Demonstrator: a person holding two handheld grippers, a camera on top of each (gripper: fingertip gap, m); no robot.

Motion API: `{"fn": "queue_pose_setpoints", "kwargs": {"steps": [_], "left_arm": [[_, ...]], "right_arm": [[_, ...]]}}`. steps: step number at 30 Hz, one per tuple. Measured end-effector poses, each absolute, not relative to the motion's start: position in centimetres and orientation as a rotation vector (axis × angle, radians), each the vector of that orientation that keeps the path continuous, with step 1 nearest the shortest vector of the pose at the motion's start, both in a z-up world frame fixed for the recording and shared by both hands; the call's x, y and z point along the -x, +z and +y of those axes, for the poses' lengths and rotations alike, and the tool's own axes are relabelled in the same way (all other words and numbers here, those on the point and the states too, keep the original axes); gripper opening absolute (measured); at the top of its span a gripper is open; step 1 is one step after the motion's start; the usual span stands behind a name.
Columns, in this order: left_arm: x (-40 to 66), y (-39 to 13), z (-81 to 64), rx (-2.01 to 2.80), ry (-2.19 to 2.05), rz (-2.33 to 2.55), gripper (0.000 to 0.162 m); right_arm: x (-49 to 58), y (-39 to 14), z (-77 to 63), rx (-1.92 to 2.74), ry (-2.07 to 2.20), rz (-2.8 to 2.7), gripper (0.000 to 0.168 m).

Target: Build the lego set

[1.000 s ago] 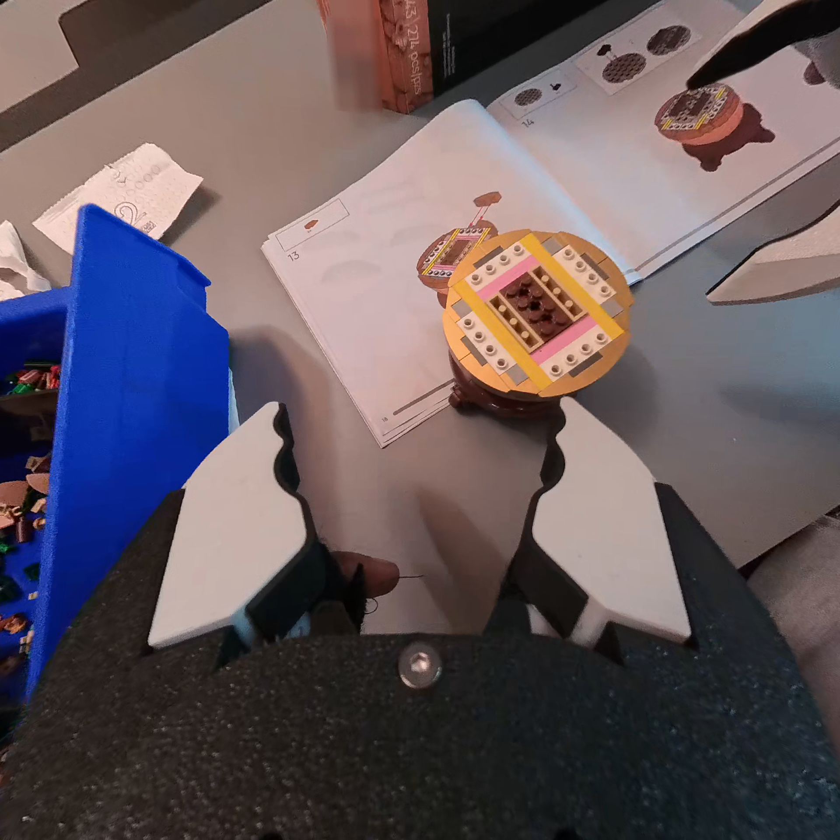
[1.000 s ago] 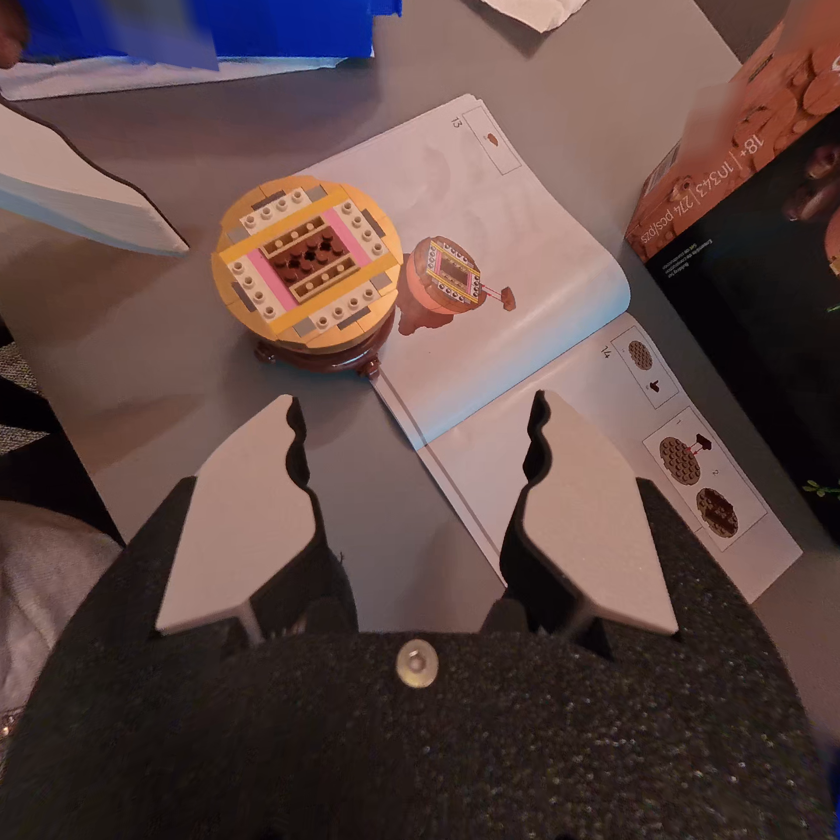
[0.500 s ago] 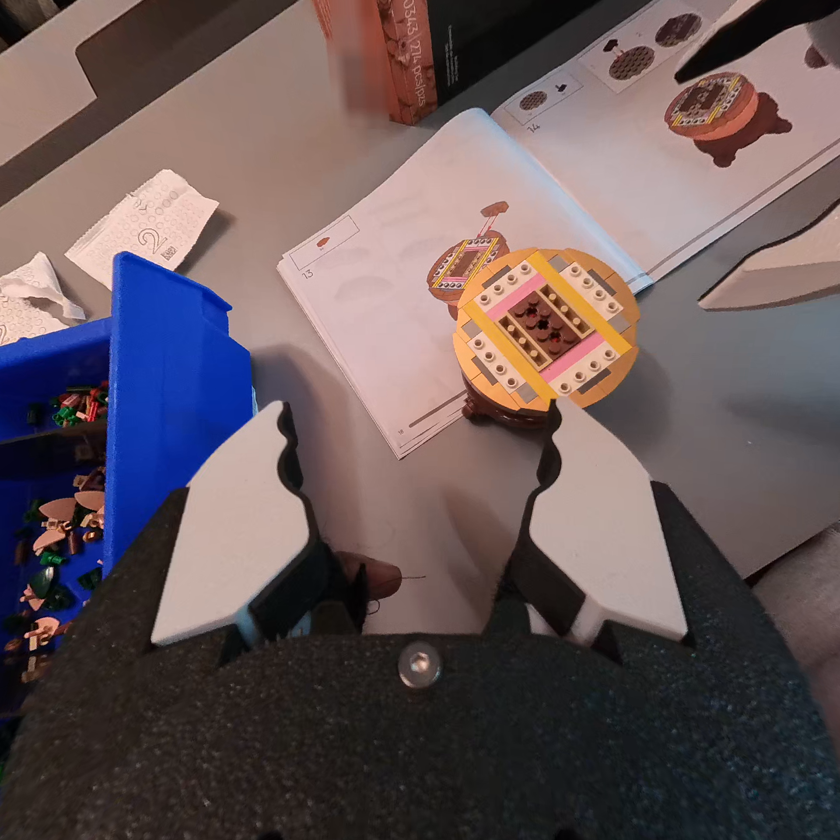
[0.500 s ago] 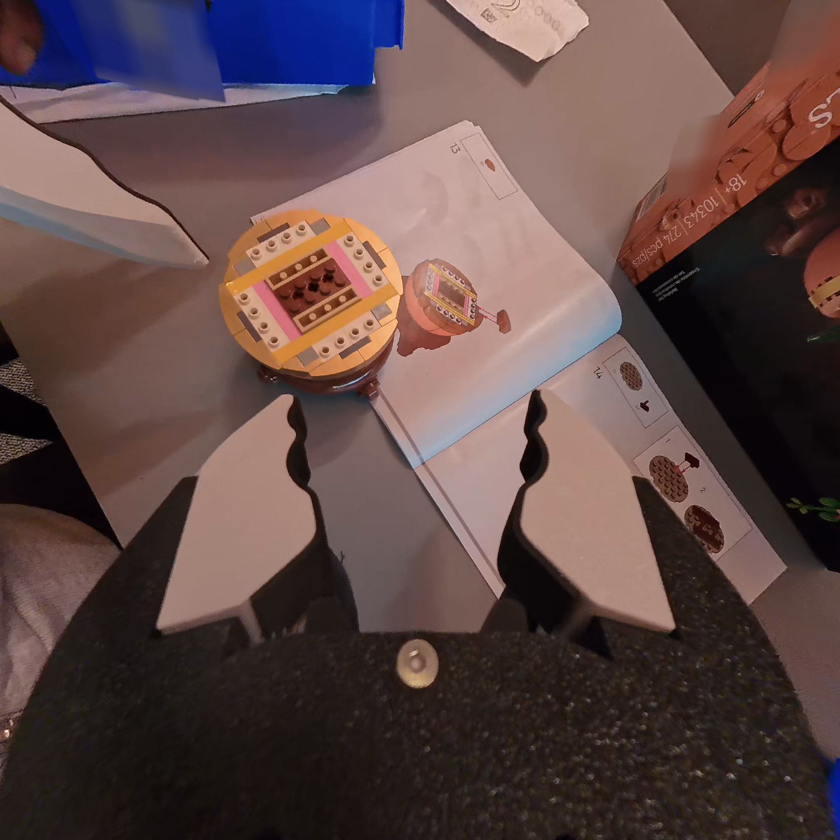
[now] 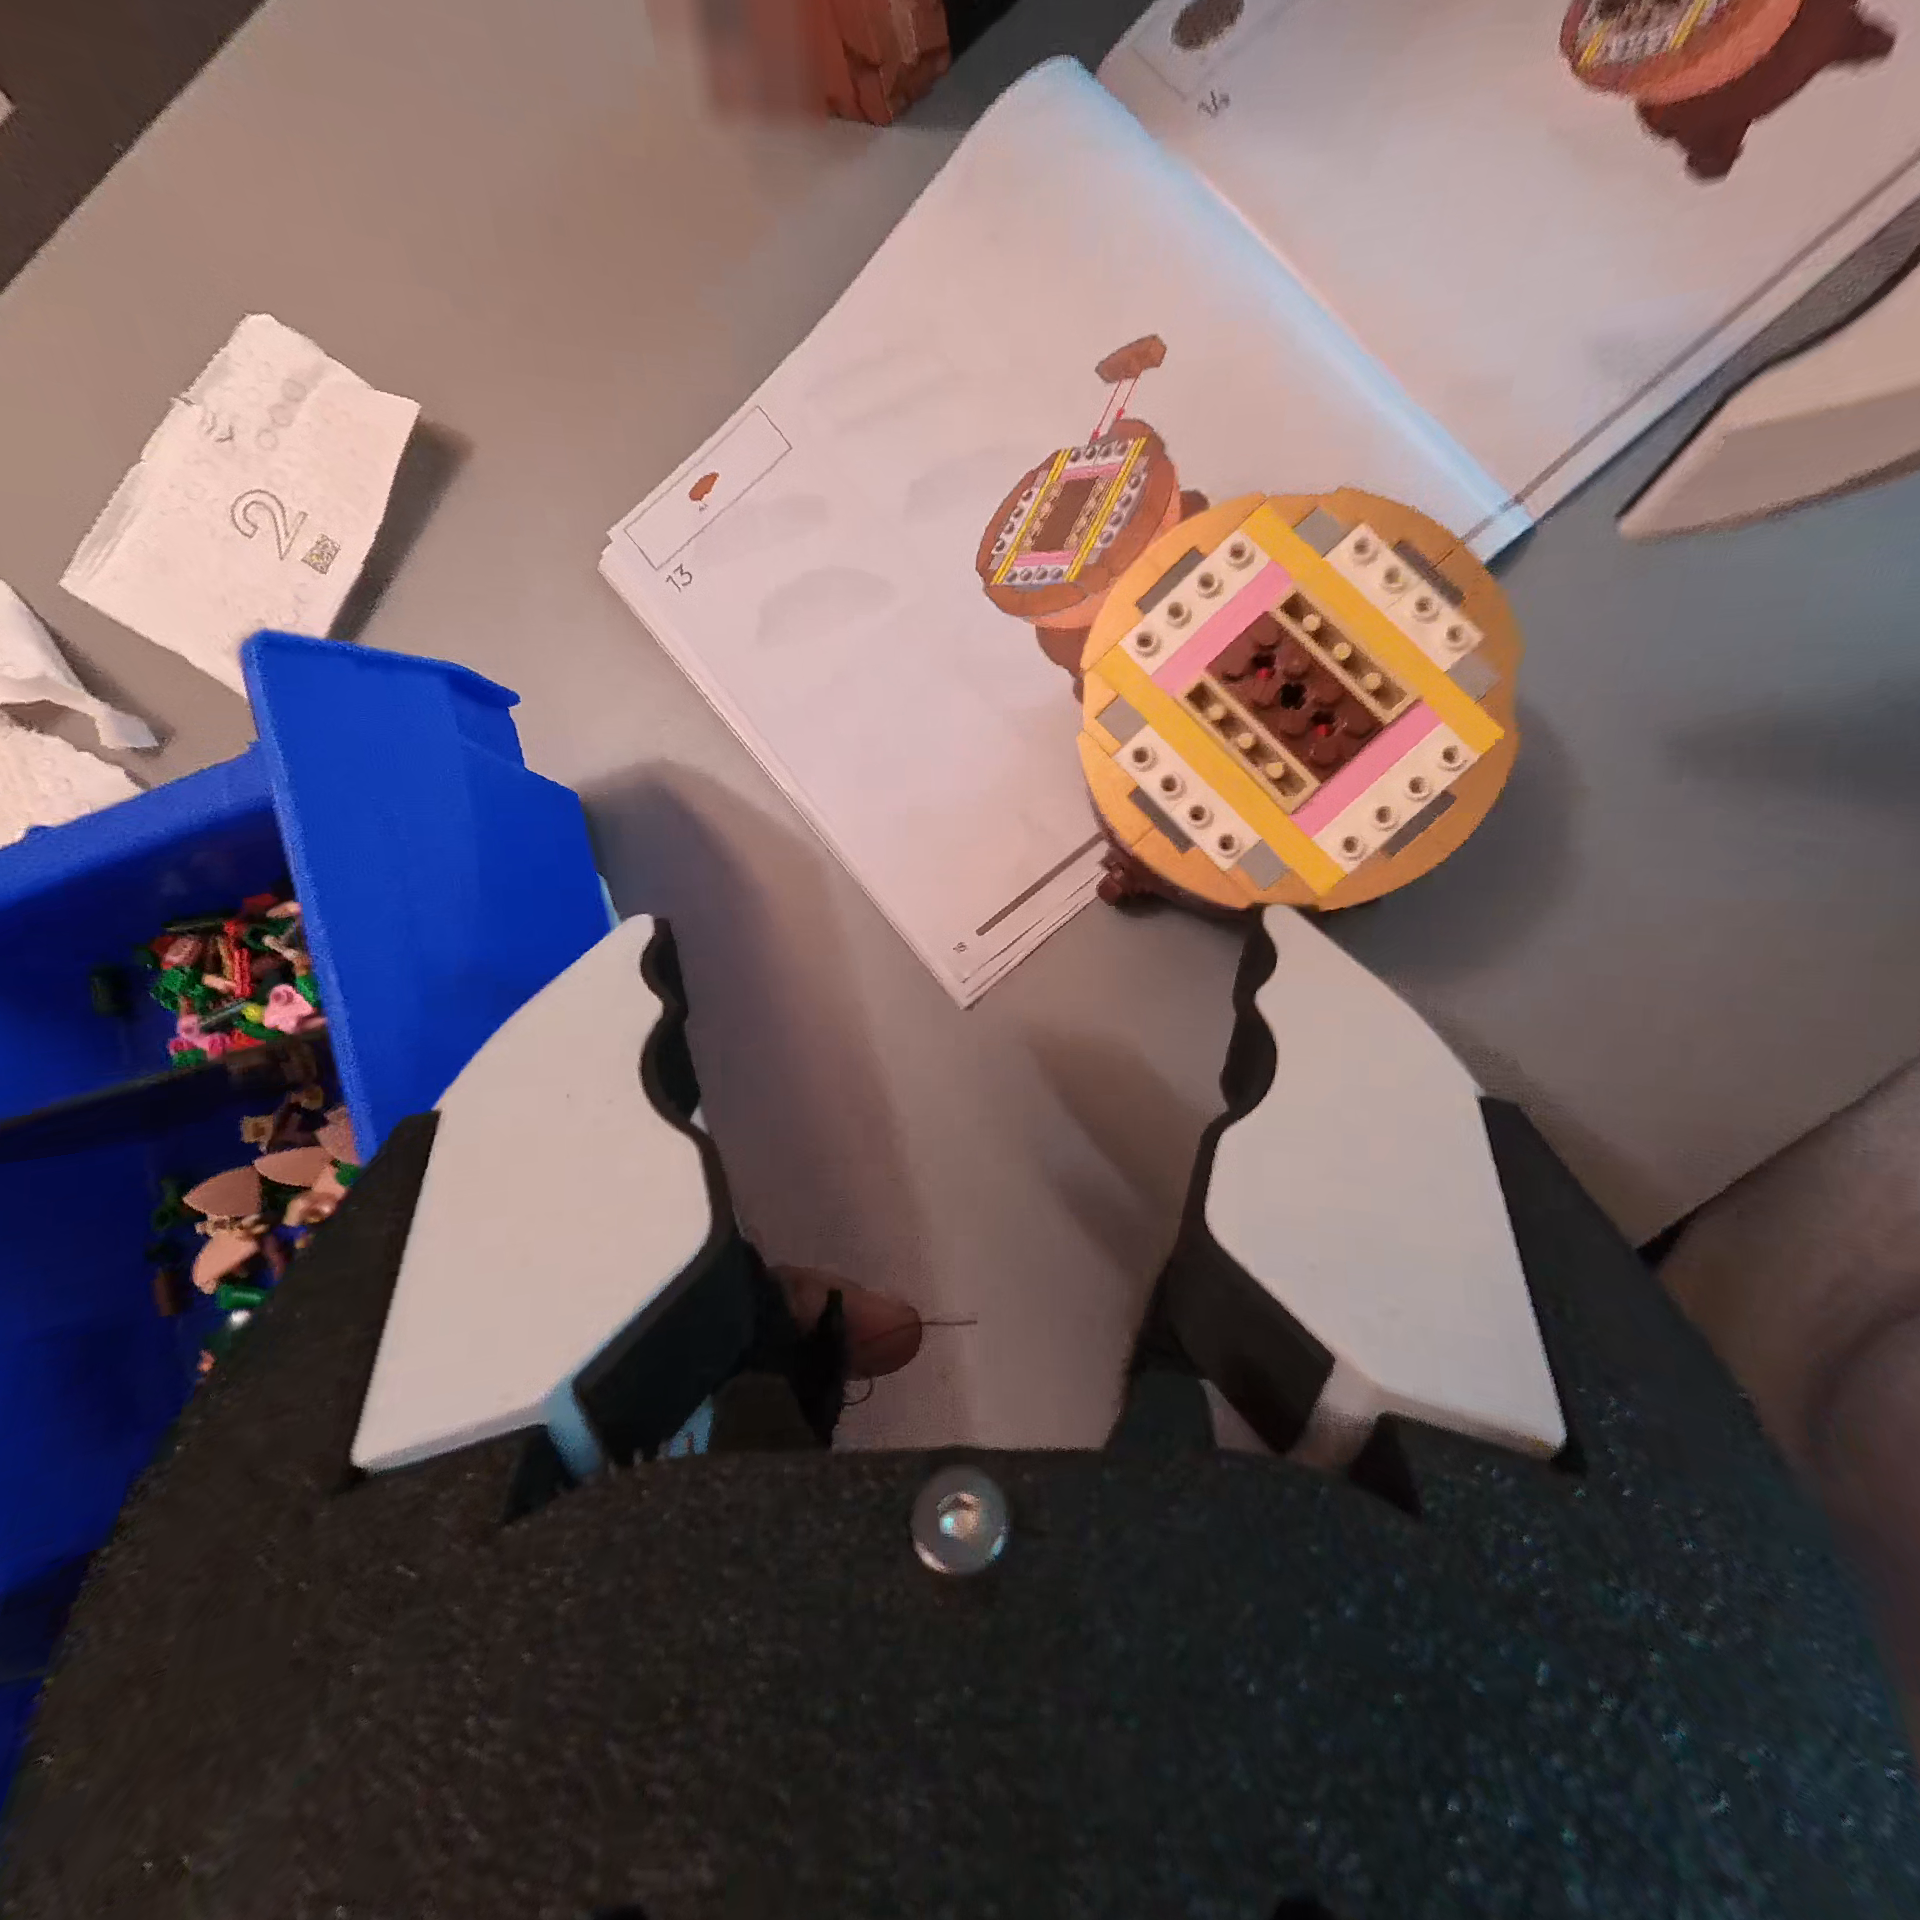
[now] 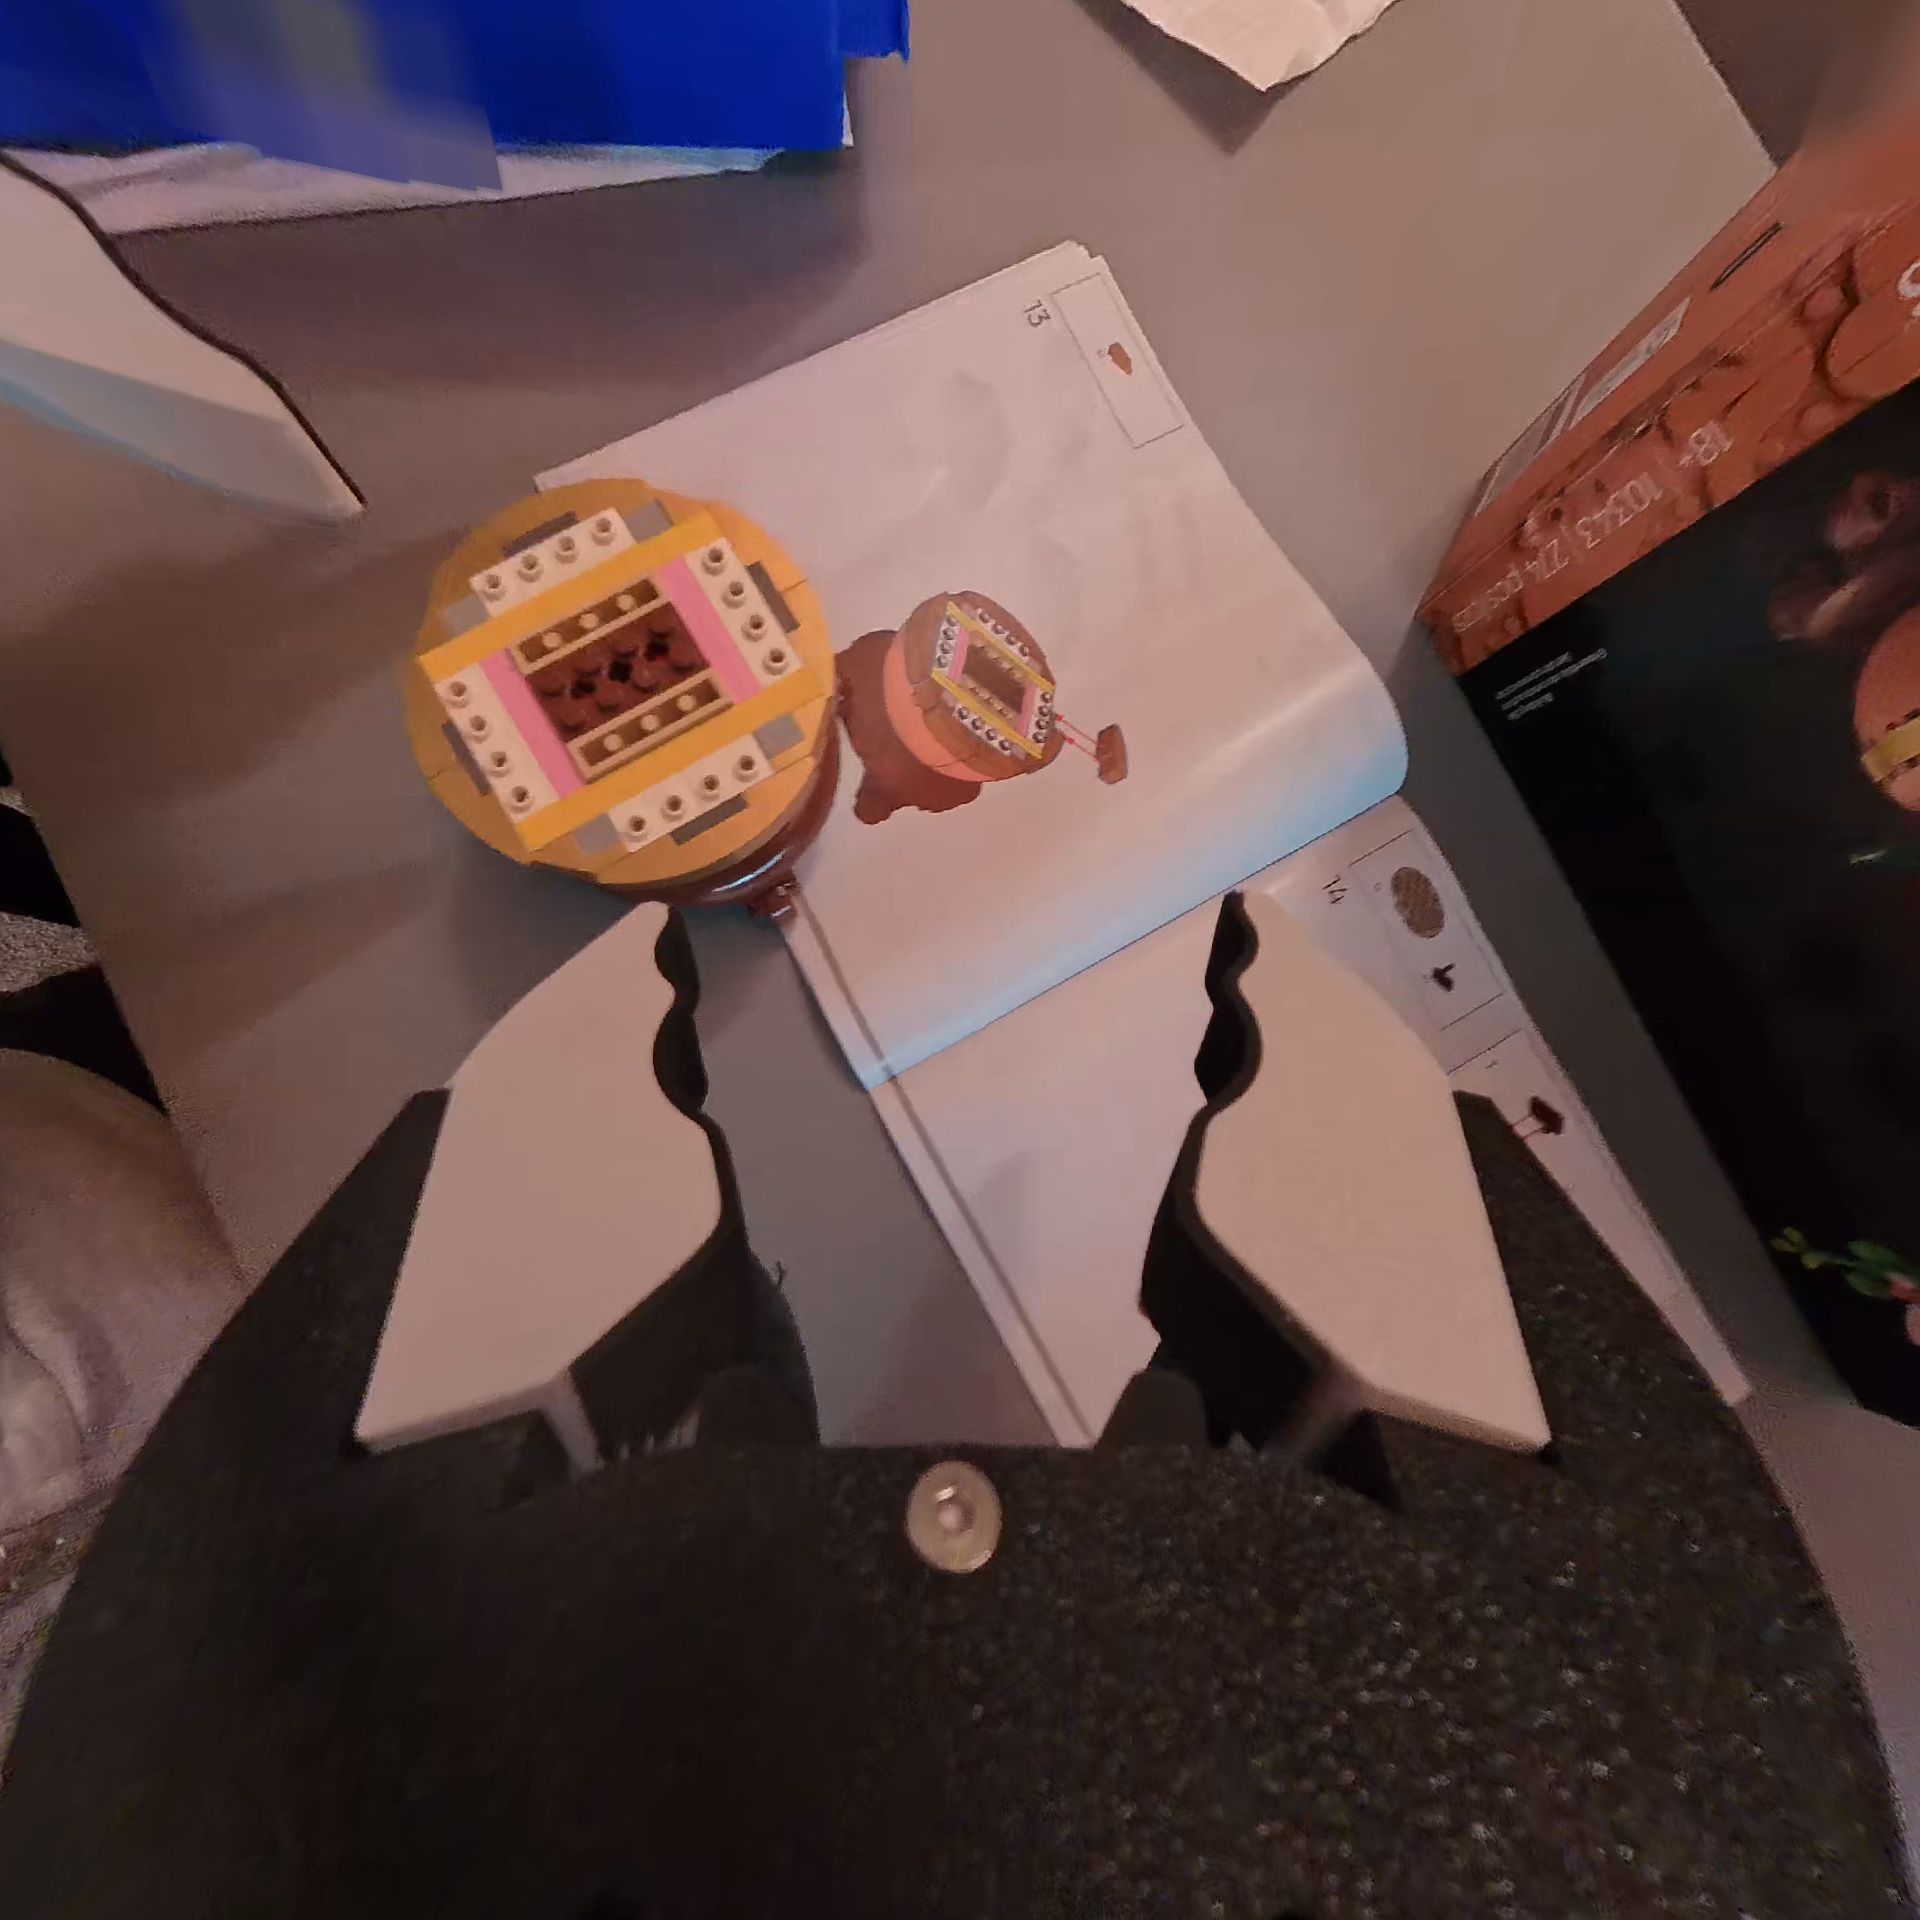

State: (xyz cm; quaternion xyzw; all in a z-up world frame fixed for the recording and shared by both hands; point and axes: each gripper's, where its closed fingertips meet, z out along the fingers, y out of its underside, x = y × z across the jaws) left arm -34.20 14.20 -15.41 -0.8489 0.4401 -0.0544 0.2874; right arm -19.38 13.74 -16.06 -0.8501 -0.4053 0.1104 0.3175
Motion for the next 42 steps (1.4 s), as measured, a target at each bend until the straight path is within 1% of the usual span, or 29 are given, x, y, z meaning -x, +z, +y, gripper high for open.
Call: {"fn": "queue_pose_setpoints", "kwargs": {"steps": [7,17,37,40,42], "left_arm": [[35.0,-15.4,16.7,2.332,-0.067,1.309,0.095],[36.2,-16.8,17.9,2.393,-0.022,1.308,0.094],[36.7,-16.2,17.3,2.371,0.018,1.291,0.091],[36.3,-15.6,16.9,2.299,-0.028,1.276,0.089],[34.8,-15.2,15.8,2.192,-0.157,1.295,0.089]], "right_arm": [[18.7,-16.5,16.5,2.262,0.298,-1.146,0.094],[19.3,-18.4,17.7,2.291,0.355,-1.162,0.094],[19.7,-18.0,17.1,2.260,0.380,-1.145,0.093],[20.2,-17.4,16.3,2.160,0.498,-1.170,0.098],[21.4,-16.6,14.9,1.988,0.680,-1.227,0.108]]}}
